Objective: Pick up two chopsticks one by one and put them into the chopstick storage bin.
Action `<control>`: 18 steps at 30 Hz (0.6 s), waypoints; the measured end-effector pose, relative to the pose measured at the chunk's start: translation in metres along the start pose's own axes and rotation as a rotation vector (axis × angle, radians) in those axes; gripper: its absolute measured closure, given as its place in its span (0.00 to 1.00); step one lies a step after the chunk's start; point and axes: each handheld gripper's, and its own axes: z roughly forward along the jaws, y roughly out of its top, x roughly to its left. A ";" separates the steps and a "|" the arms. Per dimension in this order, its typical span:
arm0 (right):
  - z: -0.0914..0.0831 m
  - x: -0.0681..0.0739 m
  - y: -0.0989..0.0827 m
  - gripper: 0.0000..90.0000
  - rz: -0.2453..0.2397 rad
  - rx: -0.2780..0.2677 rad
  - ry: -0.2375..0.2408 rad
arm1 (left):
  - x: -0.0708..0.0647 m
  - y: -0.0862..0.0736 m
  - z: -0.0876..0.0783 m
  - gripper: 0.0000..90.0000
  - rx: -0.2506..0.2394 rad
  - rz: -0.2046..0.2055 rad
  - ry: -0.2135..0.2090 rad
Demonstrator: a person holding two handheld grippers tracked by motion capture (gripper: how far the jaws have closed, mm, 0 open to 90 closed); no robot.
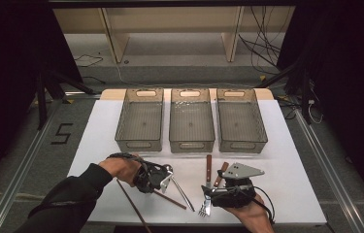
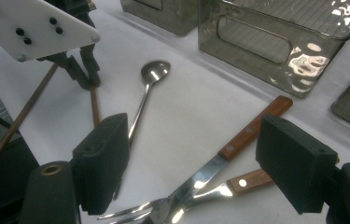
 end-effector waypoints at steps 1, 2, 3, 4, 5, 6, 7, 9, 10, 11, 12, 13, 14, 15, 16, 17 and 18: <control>0.000 0.000 0.000 0.30 0.000 0.000 0.000 | 0.000 0.000 0.000 0.92 -0.003 0.000 0.001; 0.000 0.000 0.000 0.30 0.000 -0.001 0.001 | 0.000 0.000 0.000 0.92 0.000 0.008 0.000; 0.000 0.000 0.000 0.30 0.001 0.000 0.003 | 0.000 0.000 0.000 0.93 0.000 0.010 -0.002; 0.000 0.000 0.000 0.30 0.000 0.000 0.002 | 0.000 0.000 0.000 0.93 -0.002 0.005 -0.003; 0.000 0.000 0.000 0.30 0.000 0.000 0.002 | 0.000 0.000 0.000 0.93 -0.003 0.007 -0.004; 0.000 0.000 0.000 0.30 0.000 -0.001 0.002 | 0.001 0.000 0.000 0.94 -0.003 0.007 -0.007; 0.000 0.000 0.000 0.30 0.000 -0.001 0.002 | 0.001 0.000 0.000 0.94 -0.002 0.010 -0.010; 0.000 0.000 0.000 0.30 0.000 -0.001 0.003 | 0.001 0.000 0.000 0.94 -0.004 0.010 -0.010; 0.000 0.000 0.000 0.30 0.000 -0.001 0.003 | 0.001 0.000 0.000 0.94 -0.012 0.008 -0.009; 0.000 0.000 0.000 0.30 0.000 -0.001 0.002 | 0.001 0.000 -0.001 0.94 -0.013 0.009 -0.008; 0.000 0.000 0.000 0.30 0.000 -0.003 0.003 | 0.001 0.000 -0.001 0.94 -0.008 0.014 -0.010; 0.000 0.000 0.000 0.30 0.000 -0.003 0.003 | 0.001 0.000 -0.002 0.94 -0.007 0.017 -0.008; 0.000 0.000 0.000 0.30 -0.001 -0.002 0.003 | 0.002 -0.001 -0.003 0.94 -0.013 0.013 -0.004; 0.000 0.001 0.000 0.30 0.000 -0.004 0.003 | 0.002 -0.001 -0.005 0.95 -0.012 0.017 -0.002; 0.000 0.000 0.000 0.30 -0.002 -0.001 0.002 | 0.002 -0.002 -0.006 0.95 -0.022 0.014 0.011; 0.000 0.000 0.000 0.30 -0.002 -0.001 0.002 | 0.002 -0.002 -0.008 0.95 -0.021 0.009 0.018; 0.000 0.000 0.000 0.30 -0.001 -0.001 0.004 | 0.002 -0.003 -0.010 0.95 -0.022 0.006 0.022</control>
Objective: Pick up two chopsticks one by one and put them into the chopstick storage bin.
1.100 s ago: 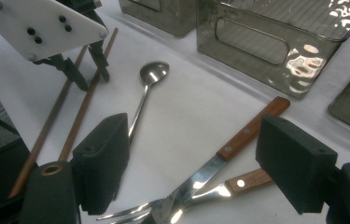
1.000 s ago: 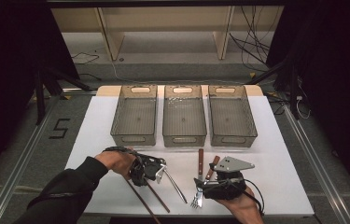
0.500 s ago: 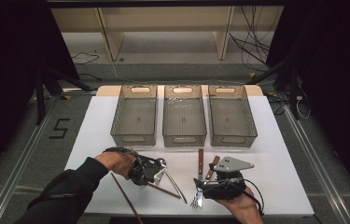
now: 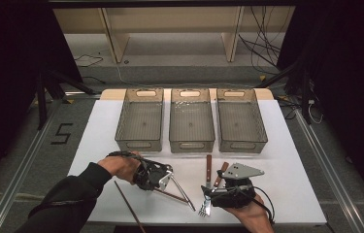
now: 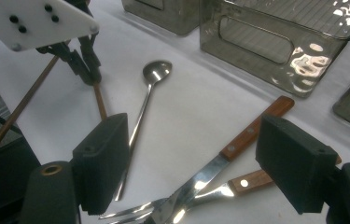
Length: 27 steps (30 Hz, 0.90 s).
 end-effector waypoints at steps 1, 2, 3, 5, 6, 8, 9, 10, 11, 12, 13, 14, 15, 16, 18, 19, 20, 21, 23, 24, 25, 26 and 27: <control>0.000 0.000 0.000 0.30 0.000 0.000 0.000 | 0.001 -0.001 -0.002 0.95 -0.003 0.005 0.007; 0.000 0.000 0.000 0.30 0.001 -0.002 0.000 | 0.001 -0.001 -0.005 0.95 -0.011 -0.006 0.015; 0.000 0.000 0.000 0.30 0.001 -0.002 0.000 | 0.001 -0.002 -0.008 0.95 -0.015 -0.013 0.019; -0.001 0.000 0.000 0.30 0.001 -0.009 -0.002 | 0.002 -0.004 -0.014 0.95 -0.025 -0.023 0.046; -0.001 0.000 0.000 0.30 0.003 -0.009 -0.001 | 0.002 -0.005 -0.017 0.95 -0.028 -0.033 0.058; -0.002 0.000 0.000 0.30 0.002 -0.015 -0.002 | 0.003 -0.008 -0.024 0.95 -0.045 -0.046 0.090; -0.002 0.000 0.000 0.30 0.002 -0.021 -0.002 | 0.004 -0.010 -0.028 0.95 -0.056 -0.056 0.100; -0.002 0.000 0.000 0.30 -0.002 -0.027 -0.004 | 0.005 -0.012 -0.031 0.95 -0.073 -0.069 0.113; -0.003 0.000 0.000 0.30 0.000 -0.035 -0.006 | 0.005 -0.014 -0.035 0.95 -0.079 -0.081 0.128; -0.003 -0.001 0.000 0.30 -0.004 -0.042 -0.005 | 0.006 -0.017 -0.038 0.95 -0.085 -0.095 0.143; -0.004 0.000 0.000 0.30 -0.002 -0.047 -0.006 | 0.007 -0.020 -0.042 0.94 -0.104 -0.116 0.159; -0.006 0.000 0.000 0.30 -0.005 -0.060 -0.007 | 0.008 -0.023 -0.045 0.94 -0.115 -0.133 0.175; -0.006 0.000 0.000 0.30 -0.005 -0.060 -0.007 | 0.009 -0.027 -0.048 0.94 -0.126 -0.160 0.191; -0.006 0.000 0.001 0.30 -0.001 -0.066 -0.008 | 0.011 -0.030 -0.052 0.94 -0.138 -0.186 0.208; -0.007 0.000 0.000 0.30 -0.004 -0.075 -0.009 | 0.015 -0.038 -0.058 0.94 -0.165 -0.259 0.240; -0.008 -0.001 0.000 0.29 -0.003 -0.081 -0.007 | 0.017 -0.042 -0.060 0.94 -0.172 -0.296 0.250; -0.008 -0.001 0.000 0.29 -0.003 -0.081 -0.007 | 0.020 -0.045 -0.063 0.94 -0.168 -0.319 0.257; -0.008 -0.001 0.000 0.29 -0.004 -0.085 -0.004 | 0.022 -0.048 -0.065 0.94 -0.173 -0.354 0.268; -0.008 -0.001 0.000 0.29 -0.005 -0.095 -0.004 | 0.026 -0.054 -0.069 0.94 -0.192 -0.423 0.288; -0.008 -0.001 0.000 0.29 -0.003 -0.098 -0.004 | 0.028 -0.057 -0.071 0.94 -0.200 -0.454 0.302; -0.009 -0.001 0.000 0.29 -0.003 -0.100 -0.004 | 0.030 -0.059 -0.073 0.94 -0.209 -0.490 0.314; -0.009 -0.001 0.000 0.29 -0.003 -0.100 -0.004 | 0.032 -0.061 -0.075 0.94 -0.229 -0.525 0.328; -0.009 -0.001 0.000 0.29 -0.005 -0.100 -0.004 | 0.034 -0.063 -0.078 0.94 -0.242 -0.554 0.339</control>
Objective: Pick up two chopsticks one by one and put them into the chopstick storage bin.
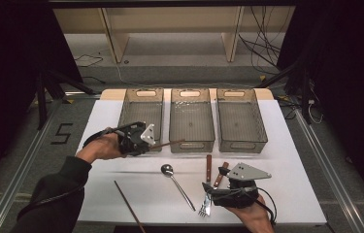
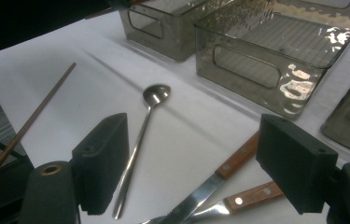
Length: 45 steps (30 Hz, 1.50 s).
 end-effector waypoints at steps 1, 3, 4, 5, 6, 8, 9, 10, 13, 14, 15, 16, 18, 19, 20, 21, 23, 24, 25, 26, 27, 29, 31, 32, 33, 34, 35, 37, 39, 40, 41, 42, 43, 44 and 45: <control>0.000 0.000 0.000 0.29 0.000 0.000 0.000 | 0.003 0.000 -0.002 0.94 -0.015 -0.035 0.008; 0.000 0.000 0.000 0.29 0.003 -0.004 0.000 | 0.009 0.000 -0.006 0.94 -0.051 -0.115 0.041; 0.000 0.000 -0.001 0.29 0.003 -0.006 -0.001 | 0.013 0.000 -0.008 0.94 -0.062 -0.159 0.053; 0.000 0.000 -0.001 0.29 0.003 -0.006 -0.001 | 0.017 0.000 -0.010 0.94 -0.073 -0.192 0.062; -0.001 0.000 -0.001 0.29 0.005 -0.007 -0.002 | 0.021 0.000 -0.013 0.94 -0.087 -0.222 0.074; -0.001 0.000 -0.001 0.29 0.005 -0.010 0.001 | 0.031 -0.002 -0.017 0.94 -0.115 -0.300 0.095; -0.001 0.000 -0.001 0.29 0.004 -0.012 0.001 | 0.035 -0.002 -0.018 0.94 -0.124 -0.326 0.111; -0.002 0.000 -0.001 0.29 0.004 -0.015 0.000 | 0.039 -0.003 -0.019 0.94 -0.128 -0.345 0.118; -0.002 0.000 -0.002 0.29 0.005 -0.017 0.001 | 0.048 -0.004 -0.024 0.94 -0.151 -0.410 0.140; -0.002 0.000 -0.002 0.29 0.008 -0.014 0.001 | 0.051 -0.003 -0.026 0.94 -0.153 -0.421 0.148; -0.003 -0.001 -0.002 0.29 0.009 -0.015 0.000 | 0.053 -0.003 -0.027 0.94 -0.159 -0.436 0.155; -0.003 -0.001 -0.002 0.29 0.011 -0.016 -0.001 | 0.056 -0.003 -0.029 0.94 -0.168 -0.449 0.160; -0.003 -0.001 -0.003 0.29 0.010 -0.018 0.000 | 0.061 -0.003 -0.031 0.94 -0.181 -0.477 0.171; -0.003 -0.001 -0.003 0.29 0.010 -0.019 -0.002 | 0.063 -0.002 -0.031 0.94 -0.186 -0.486 0.175; -0.003 -0.001 -0.003 0.29 0.012 -0.021 -0.002 | 0.064 -0.002 -0.032 0.94 -0.192 -0.496 0.179; -0.004 -0.002 -0.003 0.29 0.011 -0.023 -0.003 | 0.066 -0.002 -0.032 0.94 -0.195 -0.506 0.180; -0.004 -0.002 -0.004 0.29 0.015 -0.025 -0.002 | 0.069 0.000 -0.031 0.94 -0.204 -0.523 0.188; -0.004 -0.002 -0.004 0.29 0.015 -0.026 -0.002 | 0.071 0.000 -0.030 0.94 -0.204 -0.534 0.191; -0.005 -0.002 -0.004 0.29 0.020 -0.029 -0.003 | 0.073 0.001 -0.029 0.94 -0.202 -0.535 0.194; -0.005 -0.002 -0.004 0.29 0.022 -0.029 -0.003 | 0.075 0.001 -0.028 0.94 -0.202 -0.536 0.198; -0.005 -0.002 -0.005 0.29 0.021 -0.032 -0.003 | 0.078 0.002 -0.027 0.94 -0.210 -0.546 0.200; -0.006 -0.003 -0.005 0.29 0.021 -0.032 -0.003 | 0.082 0.003 -0.025 0.94 -0.213 -0.557 0.213; -0.007 -0.003 -0.006 0.29 0.021 -0.032 -0.004 | 0.087 0.003 -0.023 0.94 -0.208 -0.557 0.223; -0.008 -0.003 -0.007 0.29 0.020 -0.029 -0.004 | 0.089 0.002 -0.022 0.94 -0.213 -0.566 0.234; -0.008 -0.004 -0.007 0.29 0.022 -0.029 -0.002 | 0.092 0.001 -0.020 0.94 -0.218 -0.577 0.236; -0.008 -0.004 -0.007 0.29 0.024 -0.028 -0.003 | 0.094 0.001 -0.018 0.94 -0.220 -0.580 0.242; -0.008 -0.004 -0.007 0.29 0.023 -0.028 -0.004 | 0.095 0.000 -0.016 0.94 -0.221 -0.580 0.249; -0.008 -0.004 -0.008 0.29 0.027 -0.030 -0.002 | 0.099 -0.002 -0.012 0.94 -0.206 -0.584 0.258; -0.008 -0.004 -0.008 0.29 0.023 -0.029 0.000 | 0.101 -0.004 -0.007 0.94 -0.200 -0.596 0.258; -0.008 -0.004 -0.008 0.29 0.022 -0.027 0.001 | 0.102 -0.005 -0.004 0.94 -0.193 -0.602 0.261; -0.008 -0.004 -0.009 0.29 0.025 -0.025 -0.001 | 0.103 -0.007 -0.001 0.94 -0.190 -0.608 0.260; -0.008 -0.004 -0.009 0.29 0.026 -0.023 -0.001 | 0.104 -0.008 0.001 0.94 -0.186 -0.617 0.254; -0.008 -0.004 -0.009 0.29 0.025 -0.022 0.000 | 0.105 -0.009 0.004 0.94 -0.183 -0.622 0.253; -0.008 -0.004 -0.009 0.29 0.025 -0.021 0.000 | 0.105 -0.009 0.006 0.94 -0.177 -0.624 0.257; -0.008 -0.004 -0.009 0.29 0.026 -0.021 0.001 | 0.105 -0.010 0.008 0.94 -0.178 -0.629 0.254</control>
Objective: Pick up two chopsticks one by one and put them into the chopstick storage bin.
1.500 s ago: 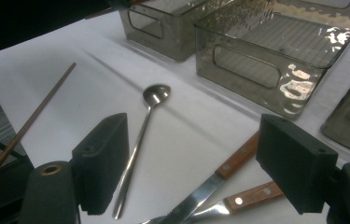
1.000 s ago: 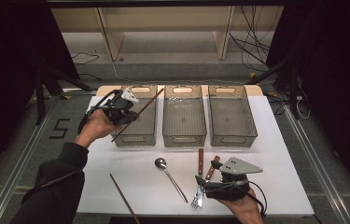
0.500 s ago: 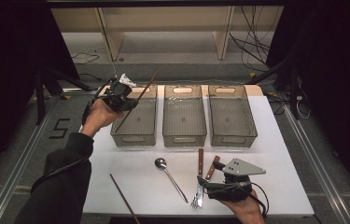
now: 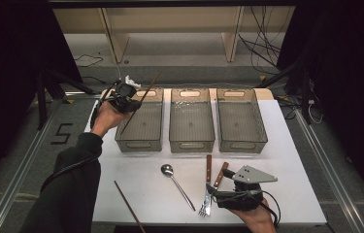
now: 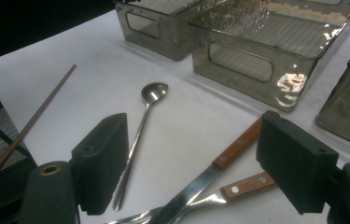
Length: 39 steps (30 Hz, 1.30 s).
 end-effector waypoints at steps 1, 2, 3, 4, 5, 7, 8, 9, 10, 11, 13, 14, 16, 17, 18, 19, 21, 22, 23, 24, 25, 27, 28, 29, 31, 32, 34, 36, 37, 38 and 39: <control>0.000 0.000 0.000 0.29 0.000 -0.001 0.000 | 0.000 0.000 0.002 0.94 0.002 -0.006 0.001; 0.000 0.000 0.000 0.29 -0.001 -0.001 -0.001 | 0.000 -0.001 0.003 0.94 0.003 -0.012 -0.001; 0.000 0.000 0.000 0.29 0.000 0.001 0.000 | 0.000 -0.001 0.005 0.94 0.010 -0.014 -0.004; 0.000 0.000 0.000 0.29 0.000 0.001 0.000 | 0.000 -0.001 0.006 0.94 0.015 -0.019 -0.005; 0.000 0.000 0.000 0.29 0.001 0.002 0.001 | 0.000 -0.002 0.008 0.94 0.018 -0.022 -0.008; 0.000 0.000 0.000 0.29 -0.001 0.001 0.001 | 0.000 -0.003 0.011 0.94 0.027 -0.033 -0.008; 0.000 0.000 0.000 0.29 -0.001 0.002 0.001 | 0.000 -0.004 0.013 0.94 0.030 -0.037 -0.007; 0.000 0.000 0.000 0.29 -0.001 0.001 0.002 | 0.000 -0.005 0.015 0.94 0.034 -0.046 -0.013; 0.000 0.000 0.000 0.29 0.000 0.001 0.003 | 0.001 -0.005 0.017 0.94 0.041 -0.052 -0.015; 0.000 0.000 0.000 0.29 0.002 -0.001 0.003 | 0.001 -0.006 0.018 0.94 0.049 -0.055 -0.016; 0.000 0.000 0.000 0.29 0.002 0.001 0.001 | 0.001 -0.009 0.021 0.94 0.057 -0.067 -0.017; 0.000 0.000 -0.001 0.29 0.004 0.001 0.001 | 0.001 -0.010 0.023 0.94 0.064 -0.071 -0.017; -0.001 0.000 0.000 0.29 0.004 0.000 0.002 | 0.002 -0.012 0.026 0.94 0.074 -0.083 -0.017; -0.001 0.000 0.000 0.29 0.003 0.000 0.001 | 0.002 -0.013 0.027 0.94 0.073 -0.092 -0.019; -0.001 0.000 0.000 0.29 0.002 0.000 0.001 | 0.002 -0.015 0.029 0.94 0.071 -0.103 -0.022; -0.001 0.000 -0.001 0.29 0.003 0.000 0.001 | 0.002 -0.017 0.030 0.94 0.073 -0.113 -0.026; 0.000 0.000 -0.001 0.29 0.003 0.000 0.001 | 0.001 -0.019 0.034 0.93 0.082 -0.110 -0.025; 0.000 0.000 -0.001 0.29 0.003 0.001 0.001 | 0.001 -0.020 0.036 0.93 0.094 -0.104 -0.021; 0.000 0.000 -0.001 0.29 0.003 0.000 0.001 | 0.001 -0.021 0.037 0.93 0.098 -0.110 -0.018; -0.001 0.000 -0.001 0.29 0.003 0.000 0.001 | 0.001 -0.022 0.038 0.93 0.099 -0.112 -0.017; -0.001 0.000 0.000 0.29 0.002 0.001 0.001 | 0.001 -0.023 0.039 0.92 0.100 -0.115 -0.019; -0.001 0.000 -0.001 0.29 0.003 0.001 0.002 | 0.002 -0.023 0.040 0.84 0.116 -0.113 -0.026; -0.001 0.000 -0.001 0.29 0.002 0.000 0.001 | 0.001 -0.024 0.039 0.78 0.111 -0.112 -0.020; -0.001 0.000 -0.001 0.29 0.003 0.000 0.002 | 0.002 -0.024 0.038 0.74 0.102 -0.114 -0.019; -0.001 -0.001 -0.001 0.29 0.005 -0.002 0.004 | 0.002 -0.023 0.033 0.65 0.098 -0.122 -0.029; -0.001 -0.001 -0.001 0.29 0.005 -0.001 0.004 | 0.001 -0.023 0.031 0.62 0.095 -0.116 -0.034; -0.002 -0.001 -0.001 0.29 0.005 -0.002 0.003 | -0.002 -0.022 0.024 0.55 0.088 -0.085 -0.047; -0.001 -0.001 -0.001 0.29 0.006 -0.003 0.005 | -0.006 -0.021 0.015 0.49 0.072 -0.060 -0.056; -0.001 -0.001 -0.001 0.29 0.006 -0.002 0.005 | -0.008 -0.021 0.010 0.47 0.061 -0.051 -0.069; -0.001 -0.001 -0.001 0.29 0.007 -0.003 0.005 | -0.010 -0.020 0.005 0.44 0.058 -0.035 -0.078; -0.001 -0.001 -0.001 0.29 0.010 -0.004 0.004 | -0.014 -0.020 -0.001 0.42 0.054 -0.015 -0.084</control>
